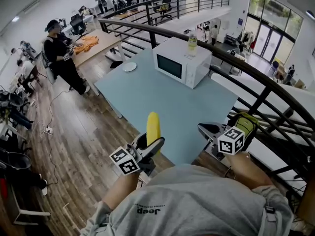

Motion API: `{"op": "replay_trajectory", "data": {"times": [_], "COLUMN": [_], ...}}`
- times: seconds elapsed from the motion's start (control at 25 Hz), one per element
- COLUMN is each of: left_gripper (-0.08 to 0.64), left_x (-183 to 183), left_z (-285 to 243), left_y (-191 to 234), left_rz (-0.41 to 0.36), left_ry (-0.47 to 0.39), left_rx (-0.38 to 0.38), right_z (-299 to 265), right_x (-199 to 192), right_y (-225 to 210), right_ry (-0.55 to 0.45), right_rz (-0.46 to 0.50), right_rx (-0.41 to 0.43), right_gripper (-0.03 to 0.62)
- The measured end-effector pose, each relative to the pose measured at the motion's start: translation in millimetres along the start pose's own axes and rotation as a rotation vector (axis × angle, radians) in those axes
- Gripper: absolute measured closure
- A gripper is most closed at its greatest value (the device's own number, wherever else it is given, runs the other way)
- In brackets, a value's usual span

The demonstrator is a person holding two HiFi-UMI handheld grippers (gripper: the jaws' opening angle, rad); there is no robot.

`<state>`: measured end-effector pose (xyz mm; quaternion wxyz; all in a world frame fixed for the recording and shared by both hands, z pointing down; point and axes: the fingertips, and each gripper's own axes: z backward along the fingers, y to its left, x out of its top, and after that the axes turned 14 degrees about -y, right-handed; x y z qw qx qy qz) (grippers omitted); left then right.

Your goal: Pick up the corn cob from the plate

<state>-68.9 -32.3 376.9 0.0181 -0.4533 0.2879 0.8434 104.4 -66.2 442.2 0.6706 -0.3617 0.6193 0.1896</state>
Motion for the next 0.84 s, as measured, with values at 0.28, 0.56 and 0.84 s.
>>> {"op": "replay_trajectory", "data": {"times": [0.28,0.56,0.84], "left_gripper": [0.273,0.273,0.273], "left_x": [3.0,6.1,6.7], "left_z": [0.5,-3.0,-4.1], "left_y": [-1.4,-2.9,-2.2], "left_rz": [-0.010,-0.021,-0.022], "left_ry": [-0.002,-0.002,-0.003], "left_rx": [0.000,-0.007,-0.010], "right_z": [-2.3,-3.2,-4.9], "right_x": [1.8,5.3,5.8], "right_y": [1.7,0.3,-0.3], "right_ry": [0.012,0.012,0.006], "right_rz": [0.014,0.027,0.027], "right_rx": [0.013,0.021,0.026], "right_gripper": [0.578,0.578,0.578]}}
